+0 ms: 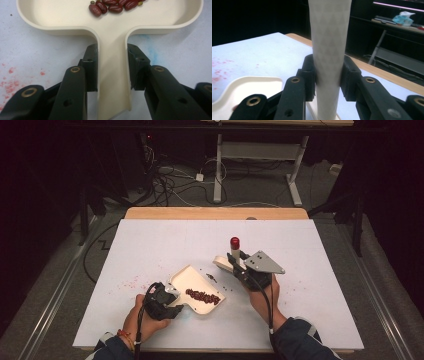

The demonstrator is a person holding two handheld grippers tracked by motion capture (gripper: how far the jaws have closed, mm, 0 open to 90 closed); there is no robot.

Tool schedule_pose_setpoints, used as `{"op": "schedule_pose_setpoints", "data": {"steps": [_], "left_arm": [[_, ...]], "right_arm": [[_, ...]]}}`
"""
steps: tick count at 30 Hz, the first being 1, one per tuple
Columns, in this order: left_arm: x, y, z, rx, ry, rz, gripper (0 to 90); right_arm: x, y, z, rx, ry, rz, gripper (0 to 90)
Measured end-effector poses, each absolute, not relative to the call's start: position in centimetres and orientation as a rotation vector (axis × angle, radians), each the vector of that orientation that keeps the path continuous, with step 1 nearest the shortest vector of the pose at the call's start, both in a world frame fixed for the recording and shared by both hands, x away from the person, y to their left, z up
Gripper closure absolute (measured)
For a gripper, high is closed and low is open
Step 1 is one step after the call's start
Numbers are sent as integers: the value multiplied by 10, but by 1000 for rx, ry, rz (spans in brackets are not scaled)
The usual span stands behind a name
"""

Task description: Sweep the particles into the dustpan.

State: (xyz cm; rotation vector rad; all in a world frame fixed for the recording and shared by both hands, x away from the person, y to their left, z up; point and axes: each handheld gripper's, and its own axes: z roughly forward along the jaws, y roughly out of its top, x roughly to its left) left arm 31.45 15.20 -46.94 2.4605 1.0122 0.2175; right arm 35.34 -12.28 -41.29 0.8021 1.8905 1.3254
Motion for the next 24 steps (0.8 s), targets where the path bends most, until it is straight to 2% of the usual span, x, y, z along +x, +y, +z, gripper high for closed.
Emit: {"op": "schedule_pose_setpoints", "data": {"steps": [8,24], "left_arm": [[316,152,-470,2453,1019,207,638],[316,152,-470,2462,1013,213,638]], "right_arm": [[344,-99,-417,755,1925,1368,693],[331,-99,-409,728,1982,1480,703]]}}
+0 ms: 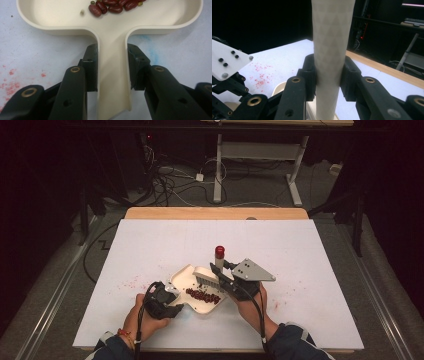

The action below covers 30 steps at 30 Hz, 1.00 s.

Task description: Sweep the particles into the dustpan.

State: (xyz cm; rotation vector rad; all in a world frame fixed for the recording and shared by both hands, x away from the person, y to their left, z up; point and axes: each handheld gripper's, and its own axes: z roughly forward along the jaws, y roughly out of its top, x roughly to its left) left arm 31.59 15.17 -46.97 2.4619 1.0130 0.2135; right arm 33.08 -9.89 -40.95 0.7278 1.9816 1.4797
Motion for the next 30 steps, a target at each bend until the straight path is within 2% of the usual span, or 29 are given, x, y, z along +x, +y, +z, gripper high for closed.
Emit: {"op": "schedule_pose_setpoints", "data": {"steps": [11,17,30], "left_arm": [[314,152,-470,2470,1000,217,638],[310,152,-469,2482,988,216,639],[308,150,-469,2515,967,218,638]], "right_arm": [[330,-109,-396,724,1944,1527,703],[325,-130,-387,726,1935,1483,703],[305,-174,-398,765,1994,1355,703]]}}
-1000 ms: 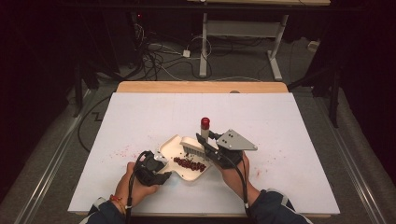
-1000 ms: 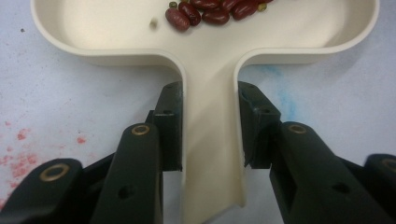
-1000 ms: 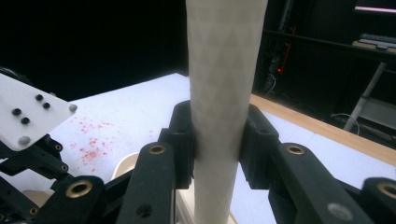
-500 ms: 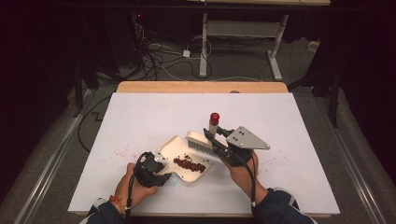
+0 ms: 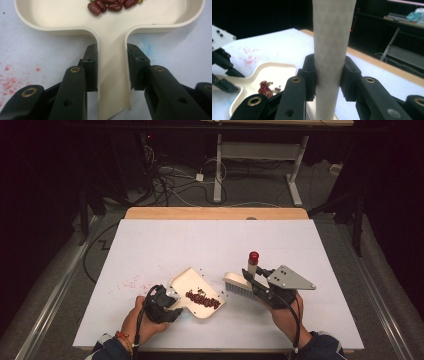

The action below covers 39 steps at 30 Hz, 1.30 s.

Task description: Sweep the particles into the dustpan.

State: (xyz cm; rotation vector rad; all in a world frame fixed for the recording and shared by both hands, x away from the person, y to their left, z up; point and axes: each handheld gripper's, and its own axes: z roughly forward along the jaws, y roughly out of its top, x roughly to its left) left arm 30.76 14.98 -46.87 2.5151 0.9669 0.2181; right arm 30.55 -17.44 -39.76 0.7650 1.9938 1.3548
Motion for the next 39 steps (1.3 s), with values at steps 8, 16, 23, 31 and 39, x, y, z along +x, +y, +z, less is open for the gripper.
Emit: {"op": "schedule_pose_setpoints", "data": {"steps": [8,16,23,31,39], "left_arm": [[309,146,-470,2516,966,216,638],[309,147,-470,2512,964,209,638],[309,148,-469,2517,962,208,638],[309,147,-470,2518,966,212,639],[309,148,-470,2512,970,210,639]], "right_arm": [[294,-156,-404,727,2037,1383,700],[290,-153,-398,715,2042,1436,703],[292,-163,-390,727,1997,1448,702],[292,-151,-399,675,2051,1408,703],[280,-131,-399,619,2094,1434,703]]}}
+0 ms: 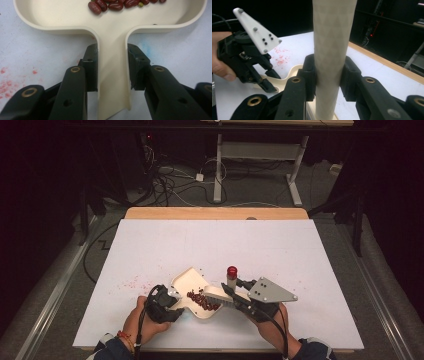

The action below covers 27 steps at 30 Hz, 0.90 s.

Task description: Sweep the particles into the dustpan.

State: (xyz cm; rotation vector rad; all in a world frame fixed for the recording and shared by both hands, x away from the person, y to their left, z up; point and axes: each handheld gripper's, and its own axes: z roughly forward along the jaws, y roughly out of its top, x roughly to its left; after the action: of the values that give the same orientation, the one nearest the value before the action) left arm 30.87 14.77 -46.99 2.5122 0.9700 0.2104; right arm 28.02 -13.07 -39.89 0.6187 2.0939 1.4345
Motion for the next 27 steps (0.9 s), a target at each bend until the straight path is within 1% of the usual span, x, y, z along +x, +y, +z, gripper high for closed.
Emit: {"op": "schedule_pose_setpoints", "data": {"steps": [8,12,18,27], "left_arm": [[309,150,-470,2508,972,201,638],[310,150,-470,2506,977,192,639],[311,151,-470,2500,982,182,638],[315,157,-471,2475,1001,152,638]], "right_arm": [[284,-134,-391,630,2067,1471,702],[294,-138,-385,638,2020,1480,703],[327,-135,-386,652,1977,1449,703],[381,-116,-399,697,1923,1414,703]]}}
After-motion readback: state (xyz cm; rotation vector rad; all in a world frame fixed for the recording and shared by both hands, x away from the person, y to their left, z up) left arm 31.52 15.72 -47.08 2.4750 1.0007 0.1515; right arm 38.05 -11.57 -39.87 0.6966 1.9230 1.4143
